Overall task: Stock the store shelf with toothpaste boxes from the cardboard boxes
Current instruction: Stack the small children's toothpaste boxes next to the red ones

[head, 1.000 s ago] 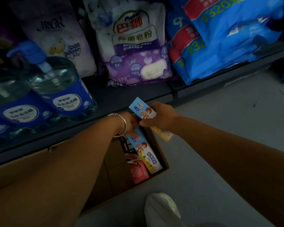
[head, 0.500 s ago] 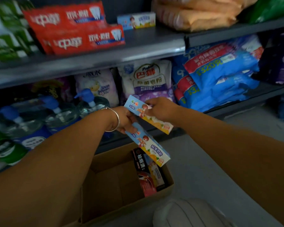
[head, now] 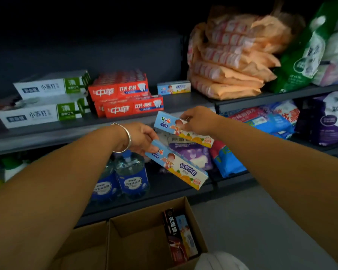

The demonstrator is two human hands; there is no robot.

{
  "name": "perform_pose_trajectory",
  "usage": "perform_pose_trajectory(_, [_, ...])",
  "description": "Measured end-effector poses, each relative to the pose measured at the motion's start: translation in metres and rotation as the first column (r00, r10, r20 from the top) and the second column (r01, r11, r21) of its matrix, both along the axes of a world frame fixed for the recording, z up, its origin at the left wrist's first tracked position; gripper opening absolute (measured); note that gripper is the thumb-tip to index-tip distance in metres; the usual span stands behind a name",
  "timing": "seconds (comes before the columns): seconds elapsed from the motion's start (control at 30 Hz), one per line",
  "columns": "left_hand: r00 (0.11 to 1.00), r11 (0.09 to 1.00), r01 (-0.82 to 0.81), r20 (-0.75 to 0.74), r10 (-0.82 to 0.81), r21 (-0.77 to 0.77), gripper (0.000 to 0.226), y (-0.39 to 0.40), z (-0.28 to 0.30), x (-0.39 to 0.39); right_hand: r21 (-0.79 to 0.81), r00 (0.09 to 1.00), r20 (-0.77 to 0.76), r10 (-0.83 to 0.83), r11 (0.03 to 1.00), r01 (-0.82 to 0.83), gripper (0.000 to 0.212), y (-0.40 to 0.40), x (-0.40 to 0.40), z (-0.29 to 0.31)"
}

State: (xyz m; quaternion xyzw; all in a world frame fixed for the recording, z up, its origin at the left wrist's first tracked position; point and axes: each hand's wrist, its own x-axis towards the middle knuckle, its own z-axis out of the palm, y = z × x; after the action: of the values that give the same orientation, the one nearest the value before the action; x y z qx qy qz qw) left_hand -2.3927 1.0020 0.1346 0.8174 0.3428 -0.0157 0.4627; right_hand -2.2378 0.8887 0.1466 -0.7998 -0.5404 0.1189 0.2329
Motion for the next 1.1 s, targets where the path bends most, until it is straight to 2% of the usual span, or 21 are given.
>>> perform_pose_trajectory(0.17, [0.999, 0.998, 0.011, 0.052, -0.015, 0.062, 0.020, 0.011, 0.032, -0.007, -0.001, 0.997, 0.073, 0.001, 1.000, -0.001, 0.037, 0.000, 0.005, 0.030])
perform_pose_trajectory(0.33, [0.983, 1.000, -0.030, 0.180, 0.029, -0.001, 0.019, 0.018, 0.056, -0.006, -0.015, 0.990, 0.140, 0.009, 1.000, -0.007, 0.038, 0.008, 0.012, 0.051])
perform_pose_trajectory(0.57, [0.964, 0.998, -0.034, 0.265, 0.019, 0.050, 0.020, 0.043, 0.078, 0.008, -0.020, 0.979, 0.203, -0.015, 1.000, 0.020, 0.044, 0.034, 0.030, 0.068])
perform_pose_trajectory(0.93, [0.964, 0.970, -0.062, 0.265, -0.002, 0.234, 0.020, 0.079, 0.104, 0.030, -0.033, 0.975, 0.215, -0.051, 0.998, 0.060, 0.048, 0.073, 0.057, 0.083])
perform_pose_trajectory(1.1, [0.966, 0.955, -0.107, 0.255, 0.034, 0.276, 0.020, 0.097, 0.117, 0.036, 0.017, 0.982, 0.176, -0.072, 0.997, 0.070, 0.040, 0.095, 0.073, 0.086])
